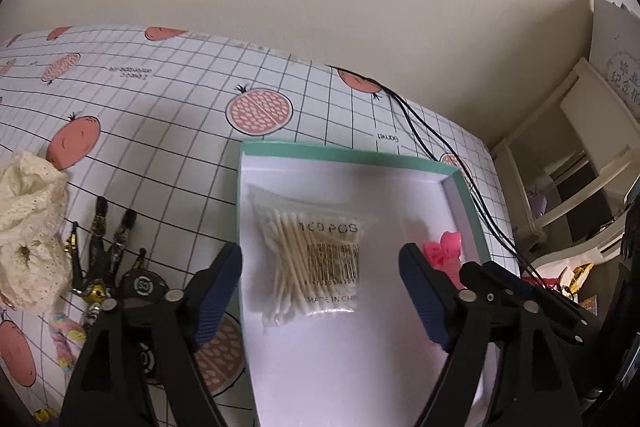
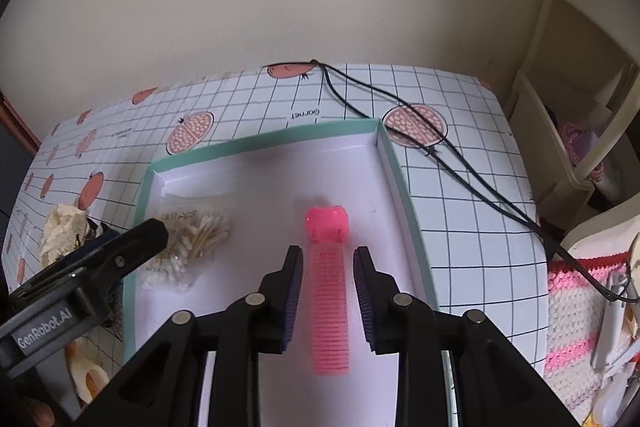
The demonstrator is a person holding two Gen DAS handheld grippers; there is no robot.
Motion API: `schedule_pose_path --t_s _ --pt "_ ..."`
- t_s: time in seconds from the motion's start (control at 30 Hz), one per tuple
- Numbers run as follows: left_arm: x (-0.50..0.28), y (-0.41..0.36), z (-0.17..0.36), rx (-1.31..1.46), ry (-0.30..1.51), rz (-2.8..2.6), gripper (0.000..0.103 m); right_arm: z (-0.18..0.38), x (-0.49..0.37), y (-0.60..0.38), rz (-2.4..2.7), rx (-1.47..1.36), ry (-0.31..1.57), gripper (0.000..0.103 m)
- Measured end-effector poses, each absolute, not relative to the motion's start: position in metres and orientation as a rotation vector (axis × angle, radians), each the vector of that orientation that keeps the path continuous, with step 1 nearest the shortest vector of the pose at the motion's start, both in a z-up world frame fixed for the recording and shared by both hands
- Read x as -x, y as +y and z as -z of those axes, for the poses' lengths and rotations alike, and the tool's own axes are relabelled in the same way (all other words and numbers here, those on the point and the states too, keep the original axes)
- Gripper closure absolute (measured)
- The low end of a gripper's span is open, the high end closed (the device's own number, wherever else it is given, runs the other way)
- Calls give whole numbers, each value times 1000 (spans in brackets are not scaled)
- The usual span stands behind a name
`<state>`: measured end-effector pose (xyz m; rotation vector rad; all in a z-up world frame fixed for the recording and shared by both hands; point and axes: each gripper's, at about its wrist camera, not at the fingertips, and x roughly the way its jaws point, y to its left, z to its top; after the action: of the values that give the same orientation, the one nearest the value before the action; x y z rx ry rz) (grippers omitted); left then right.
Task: Organize objects
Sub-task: 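Carry the swab bag and pink roller into the tray and release both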
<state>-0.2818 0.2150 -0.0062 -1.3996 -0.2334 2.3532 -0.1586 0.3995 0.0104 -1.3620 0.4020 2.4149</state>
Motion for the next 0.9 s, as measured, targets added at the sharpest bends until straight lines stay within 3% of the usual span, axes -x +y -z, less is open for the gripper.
schedule_pose_path --t_s 0.2,0.33,0.67,0.9 --pt "281 208 1 1424 -230 -2380 10 -14 156 401 -2425 1346 424 55" --pt "281 203 4 1435 -239 -2372 0 -14 156 400 -2436 1342 406 34" --pt "281 192 -3 1365 -266 -2371 0 -13 156 398 -2447 1317 404 1" --pt "279 188 -2 1358 -296 -2310 0 -17 156 396 -2458 1285 402 0"
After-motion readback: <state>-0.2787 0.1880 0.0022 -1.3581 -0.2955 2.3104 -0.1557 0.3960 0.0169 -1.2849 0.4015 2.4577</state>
